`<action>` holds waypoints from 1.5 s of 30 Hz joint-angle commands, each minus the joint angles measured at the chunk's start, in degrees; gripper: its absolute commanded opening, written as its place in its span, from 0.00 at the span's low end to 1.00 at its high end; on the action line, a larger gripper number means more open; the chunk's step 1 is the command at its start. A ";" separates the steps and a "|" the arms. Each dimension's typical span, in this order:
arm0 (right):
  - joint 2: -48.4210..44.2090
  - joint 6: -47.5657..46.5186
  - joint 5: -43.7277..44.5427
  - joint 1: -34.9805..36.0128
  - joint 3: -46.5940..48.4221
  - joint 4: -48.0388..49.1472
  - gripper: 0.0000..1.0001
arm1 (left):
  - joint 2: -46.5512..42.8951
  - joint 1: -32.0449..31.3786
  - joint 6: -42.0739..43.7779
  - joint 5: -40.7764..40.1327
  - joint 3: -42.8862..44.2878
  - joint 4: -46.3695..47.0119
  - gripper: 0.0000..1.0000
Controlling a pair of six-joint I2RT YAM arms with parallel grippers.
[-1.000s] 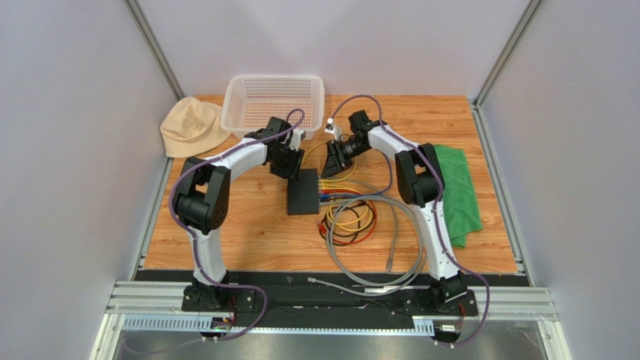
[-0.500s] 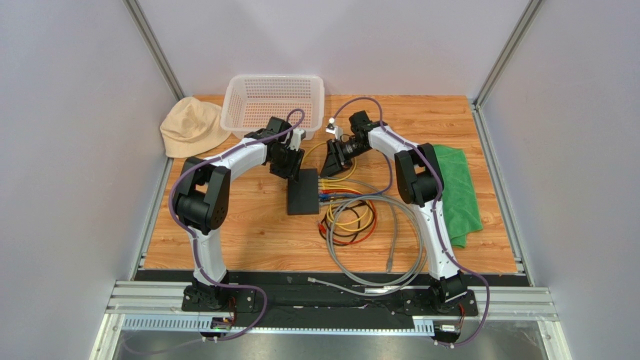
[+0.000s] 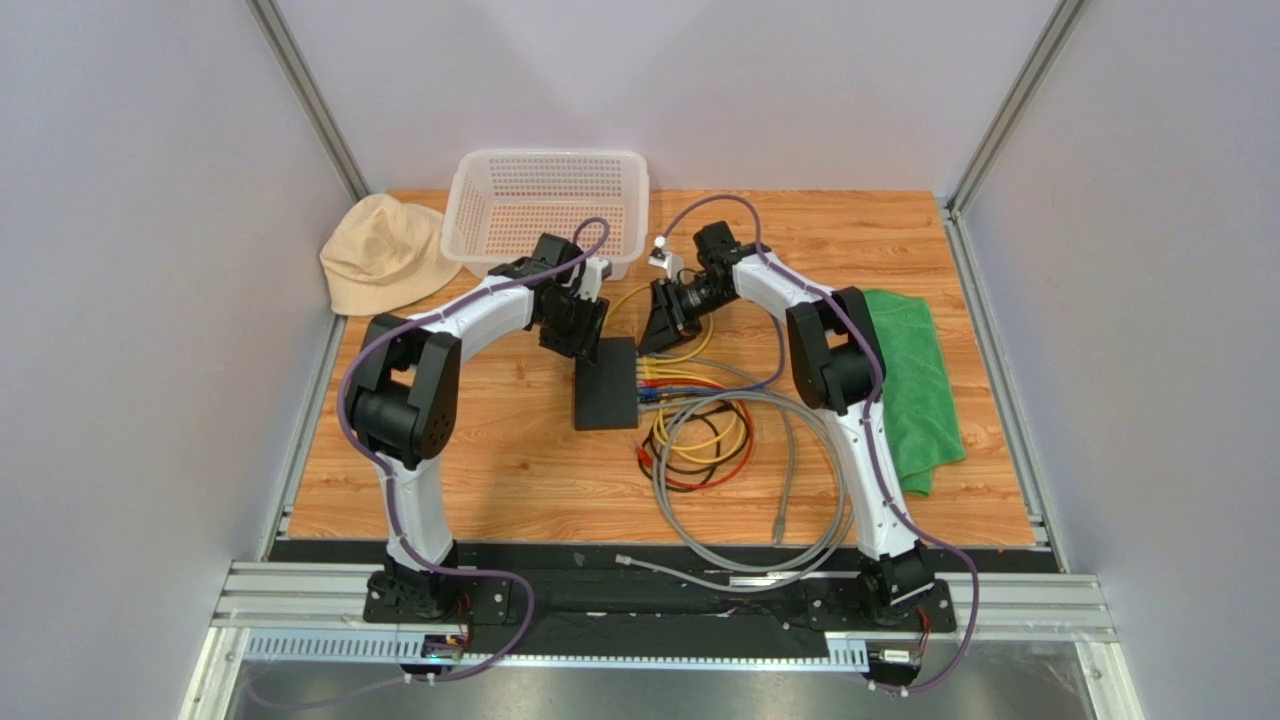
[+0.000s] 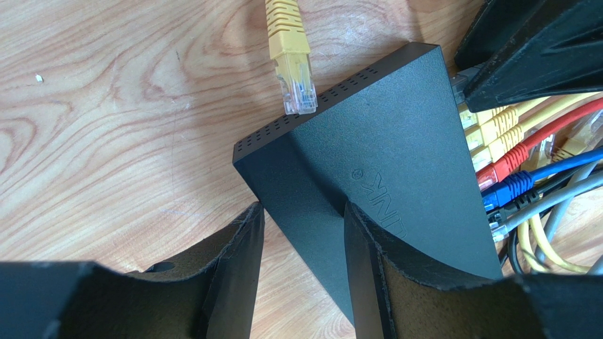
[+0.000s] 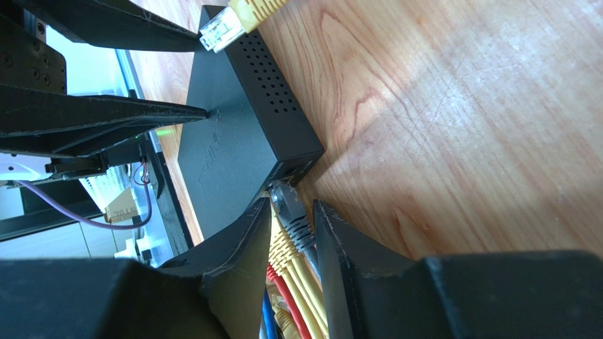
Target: Pull the plug from the switch port
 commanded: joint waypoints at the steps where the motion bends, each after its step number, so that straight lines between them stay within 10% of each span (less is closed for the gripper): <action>1: 4.18 -0.56 7.89 3.97 -0.83 1.52 0.37 | 2.38 -0.77 1.90 0.80 -0.39 -0.79 0.53; 9: 4.27 -1.35 8.41 4.41 -0.30 -0.50 0.38 | 2.38 -0.77 1.99 1.06 -0.39 -0.79 0.53; 18: 2.78 -1.79 13.95 5.64 -1.09 -0.59 0.00 | 2.38 -0.85 2.08 1.15 -0.38 -0.79 0.53; 45: 4.62 -18.75 17.90 1.78 8.31 -20.80 0.00 | 3.08 -0.94 2.25 0.62 -0.38 -0.27 0.53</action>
